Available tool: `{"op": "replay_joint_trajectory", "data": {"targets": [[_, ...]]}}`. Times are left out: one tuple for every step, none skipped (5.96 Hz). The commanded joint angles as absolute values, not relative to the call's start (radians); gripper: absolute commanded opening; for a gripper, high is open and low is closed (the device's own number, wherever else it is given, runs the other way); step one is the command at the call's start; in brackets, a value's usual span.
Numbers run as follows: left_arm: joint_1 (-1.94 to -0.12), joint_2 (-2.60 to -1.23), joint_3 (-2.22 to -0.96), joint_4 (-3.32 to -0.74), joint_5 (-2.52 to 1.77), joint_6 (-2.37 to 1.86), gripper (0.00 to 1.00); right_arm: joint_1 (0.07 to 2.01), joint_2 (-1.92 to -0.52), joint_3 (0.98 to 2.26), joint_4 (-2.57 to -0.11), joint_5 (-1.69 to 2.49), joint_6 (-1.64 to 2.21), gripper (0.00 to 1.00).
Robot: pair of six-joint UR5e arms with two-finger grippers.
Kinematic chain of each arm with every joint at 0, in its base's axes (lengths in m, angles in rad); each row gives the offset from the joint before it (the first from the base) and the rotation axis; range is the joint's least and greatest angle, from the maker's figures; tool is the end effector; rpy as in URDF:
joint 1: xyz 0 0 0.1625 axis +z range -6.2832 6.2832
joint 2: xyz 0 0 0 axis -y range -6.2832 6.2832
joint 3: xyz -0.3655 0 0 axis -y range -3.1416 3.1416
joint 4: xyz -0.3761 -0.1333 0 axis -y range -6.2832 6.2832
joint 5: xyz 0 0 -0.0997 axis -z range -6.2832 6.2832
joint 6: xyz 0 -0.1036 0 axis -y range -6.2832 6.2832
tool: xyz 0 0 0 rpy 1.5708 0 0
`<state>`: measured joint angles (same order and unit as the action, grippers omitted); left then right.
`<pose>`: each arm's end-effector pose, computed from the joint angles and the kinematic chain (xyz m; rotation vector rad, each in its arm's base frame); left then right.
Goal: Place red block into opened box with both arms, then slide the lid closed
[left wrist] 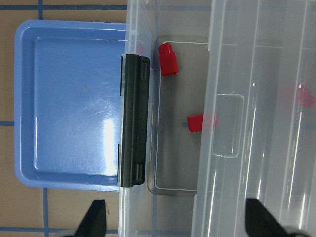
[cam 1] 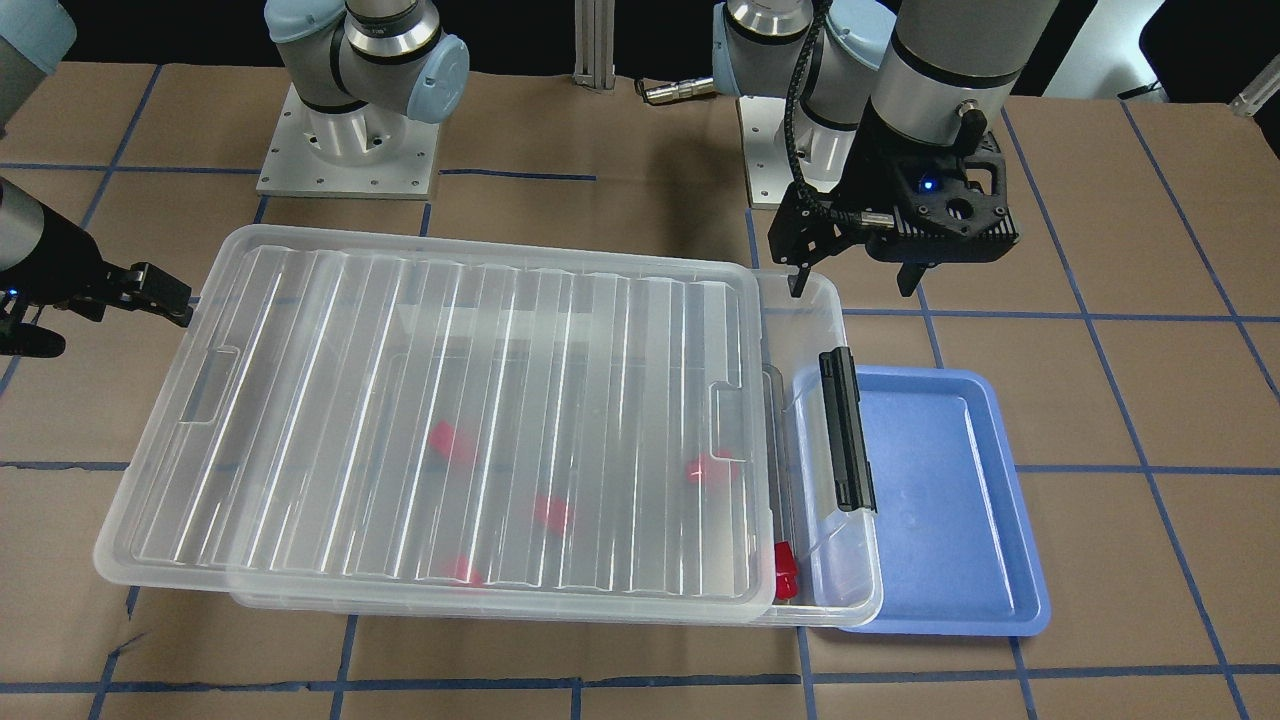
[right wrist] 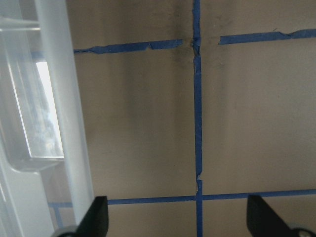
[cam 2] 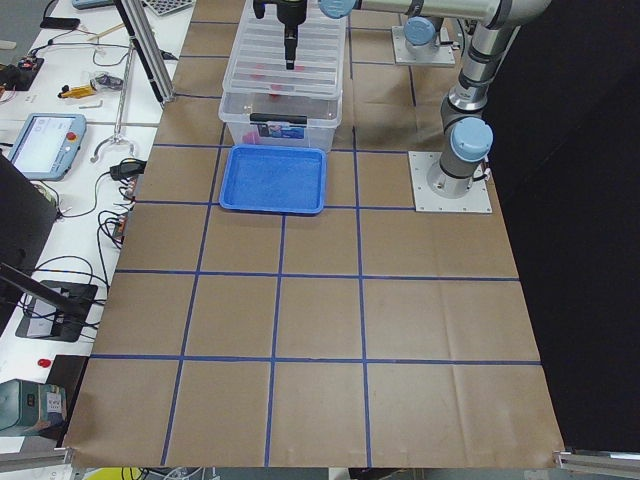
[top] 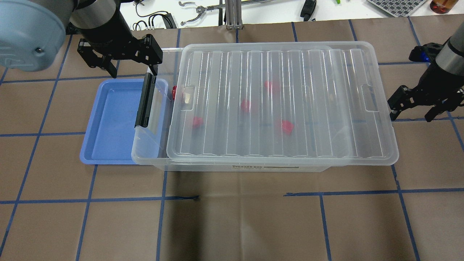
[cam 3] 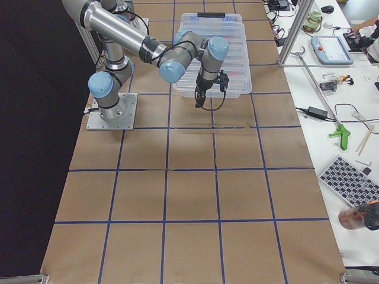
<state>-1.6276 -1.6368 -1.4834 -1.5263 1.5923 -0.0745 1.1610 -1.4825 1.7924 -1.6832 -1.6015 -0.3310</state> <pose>-0.1596 -0.4982 0.4385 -0.0287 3.1226 -0.1049 -0.0671 -0.4810 0.2908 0.1168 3.0817 0.3019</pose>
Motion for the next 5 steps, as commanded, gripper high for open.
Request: {"op": "replay_joint_trajectory", "data": {"targets": [[-1.628, -1.637, -1.483, -1.526, 1.592, -0.075, 0.98, 1.201, -1.489, 1.793, -1.683, -1.595, -0.292, 1.00], [-1.628, -1.637, -1.483, -1.526, 1.592, -0.075, 0.98, 1.201, -1.491, 1.795, -1.683, -1.595, -0.285, 1.00], [-1.628, -1.637, -1.483, -1.526, 1.592, -0.075, 0.98, 1.203, -1.491, 1.796, -1.683, -1.594, -0.284, 1.00], [-1.628, -1.637, -1.483, -1.526, 1.592, -0.075, 0.98, 1.203, -1.493, 1.799, -1.683, -1.586, -0.284, 1.00], [-1.628, -1.637, -1.483, -1.526, 1.592, -0.075, 0.98, 1.204, -1.494, 1.799, -1.683, -1.577, -0.284, 1.00]]}}
